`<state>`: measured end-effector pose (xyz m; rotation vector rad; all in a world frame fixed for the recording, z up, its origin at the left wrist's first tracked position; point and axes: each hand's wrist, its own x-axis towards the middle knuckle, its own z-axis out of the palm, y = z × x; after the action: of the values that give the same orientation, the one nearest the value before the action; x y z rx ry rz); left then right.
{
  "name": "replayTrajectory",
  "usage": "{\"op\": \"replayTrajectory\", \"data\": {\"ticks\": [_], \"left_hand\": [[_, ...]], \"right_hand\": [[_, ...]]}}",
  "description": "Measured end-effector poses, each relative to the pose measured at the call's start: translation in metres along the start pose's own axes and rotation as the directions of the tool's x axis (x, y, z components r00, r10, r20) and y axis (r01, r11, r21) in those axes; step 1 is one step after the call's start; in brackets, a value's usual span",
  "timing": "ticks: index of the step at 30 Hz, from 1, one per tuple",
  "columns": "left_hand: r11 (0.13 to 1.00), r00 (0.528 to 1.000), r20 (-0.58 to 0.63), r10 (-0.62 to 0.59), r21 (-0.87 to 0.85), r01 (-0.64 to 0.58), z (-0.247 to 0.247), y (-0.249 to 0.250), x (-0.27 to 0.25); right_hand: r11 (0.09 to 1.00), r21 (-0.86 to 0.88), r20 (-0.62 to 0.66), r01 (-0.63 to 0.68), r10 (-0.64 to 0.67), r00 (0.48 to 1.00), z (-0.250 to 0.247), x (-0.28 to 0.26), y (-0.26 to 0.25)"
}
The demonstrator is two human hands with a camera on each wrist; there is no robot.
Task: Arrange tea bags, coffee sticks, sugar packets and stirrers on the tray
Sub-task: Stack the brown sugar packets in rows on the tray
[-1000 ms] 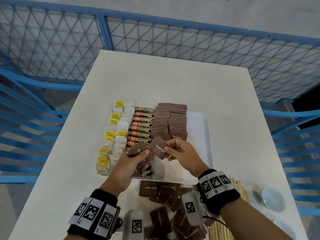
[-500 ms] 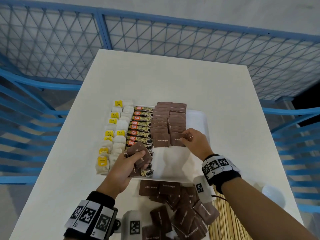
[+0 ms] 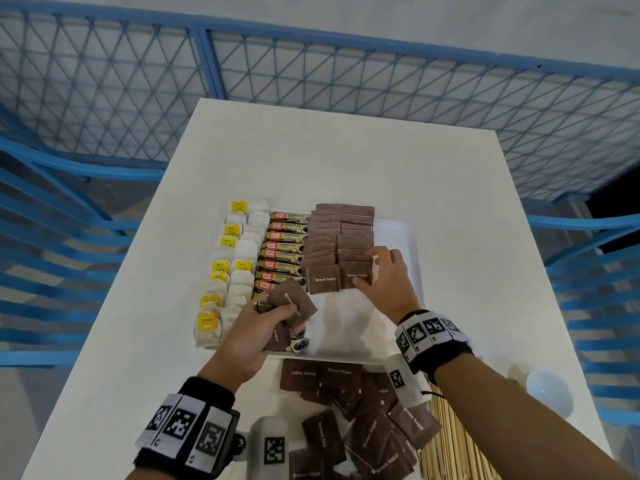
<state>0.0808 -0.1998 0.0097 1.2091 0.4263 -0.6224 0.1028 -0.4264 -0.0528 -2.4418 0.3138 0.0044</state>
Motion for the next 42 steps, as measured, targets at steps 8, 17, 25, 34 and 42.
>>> {"op": "replayTrajectory", "data": {"ticks": [8, 17, 25, 34, 42], "left_hand": [[0.999, 0.998, -0.060, 0.009, 0.053, -0.005, 0.003, -0.003, 0.006], [0.995, 0.999, -0.039, 0.009, 0.103, -0.005, 0.002, -0.003, 0.006], [0.995, 0.997, -0.046, -0.061, 0.078, 0.064, -0.009, -0.005, 0.008], [0.996, 0.997, -0.064, -0.032, 0.085, 0.037, -0.014, -0.007, 0.006], [0.998, 0.998, -0.058, 0.022, 0.056, -0.019, -0.008, -0.004, 0.007]], "right_hand": [[0.933, 0.331, 0.121, 0.137, -0.186, 0.975, -0.003, -0.031, -0.052], [0.822, 0.554, 0.385, -0.132, -0.113, 0.916, 0.004, -0.036, -0.061], [0.928, 0.366, 0.274, -0.073, -0.032, 0.961, -0.002, -0.018, -0.040], [0.970, 0.241, 0.231, -0.037, -0.020, 0.973, 0.012, -0.006, -0.035], [0.980, 0.194, 0.132, -0.039, 0.014, 0.991, 0.026, -0.004, -0.030]]}}
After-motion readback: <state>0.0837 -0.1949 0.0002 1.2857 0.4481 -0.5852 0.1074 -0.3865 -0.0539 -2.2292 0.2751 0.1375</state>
